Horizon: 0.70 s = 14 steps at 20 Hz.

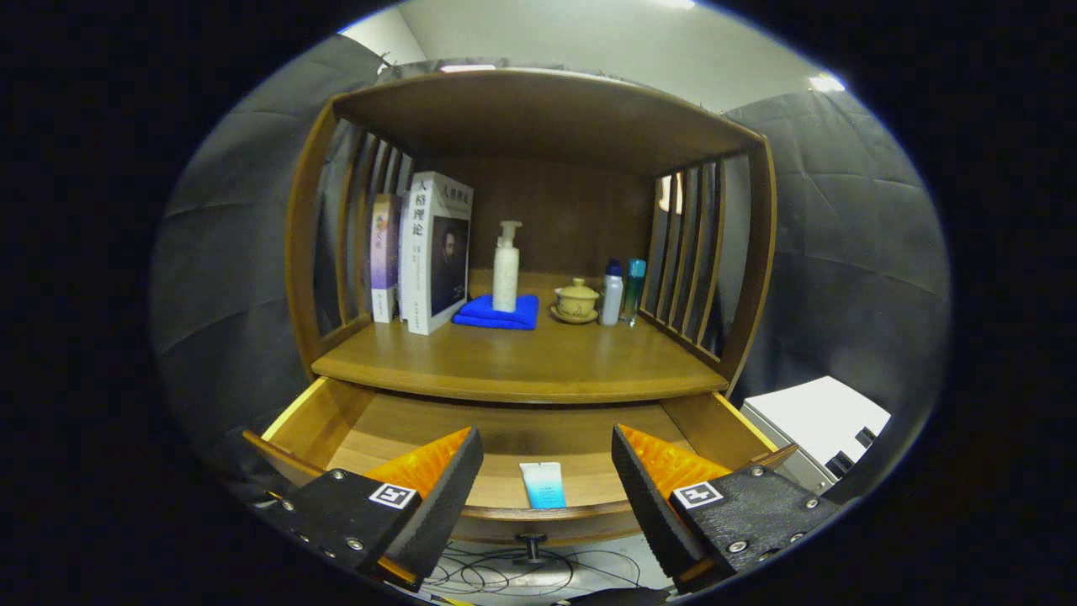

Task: Pull open the drawer, take out the items inside it, and place them on the countertop above the cabinet.

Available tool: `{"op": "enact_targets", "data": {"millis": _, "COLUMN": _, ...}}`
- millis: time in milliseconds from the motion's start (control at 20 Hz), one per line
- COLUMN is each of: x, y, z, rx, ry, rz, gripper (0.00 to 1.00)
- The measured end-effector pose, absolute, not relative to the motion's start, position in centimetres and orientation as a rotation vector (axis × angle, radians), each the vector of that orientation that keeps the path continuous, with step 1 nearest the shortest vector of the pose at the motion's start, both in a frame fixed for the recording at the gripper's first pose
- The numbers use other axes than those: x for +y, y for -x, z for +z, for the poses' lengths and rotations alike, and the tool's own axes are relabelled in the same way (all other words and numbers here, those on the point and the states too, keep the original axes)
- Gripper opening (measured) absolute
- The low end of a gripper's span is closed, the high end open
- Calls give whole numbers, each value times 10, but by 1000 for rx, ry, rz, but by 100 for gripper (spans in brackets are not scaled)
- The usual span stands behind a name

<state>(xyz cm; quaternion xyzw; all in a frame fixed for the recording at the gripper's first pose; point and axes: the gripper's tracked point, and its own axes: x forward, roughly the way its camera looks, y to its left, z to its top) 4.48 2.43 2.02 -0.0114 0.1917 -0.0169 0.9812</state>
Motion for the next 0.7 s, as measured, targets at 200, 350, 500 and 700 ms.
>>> {"op": "enact_targets", "data": {"millis": 200, "x": 9, "y": -64, "z": -2, "rx": 499, "ry": 41, "rz": -95, "gripper": 95}}
{"op": "enact_targets", "data": {"millis": 350, "x": 8, "y": -74, "z": -29, "rx": 614, "ry": 52, "rz": -98, "gripper": 95}}
{"op": "enact_targets", "data": {"millis": 500, "x": 17, "y": -81, "z": -55, "rx": 728, "ry": 17, "rz": -82, "gripper": 95}}
{"op": "enact_targets", "data": {"millis": 700, "x": 24, "y": -87, "z": -79, "rx": 824, "ry": 6, "rz": -78, "gripper": 95}}
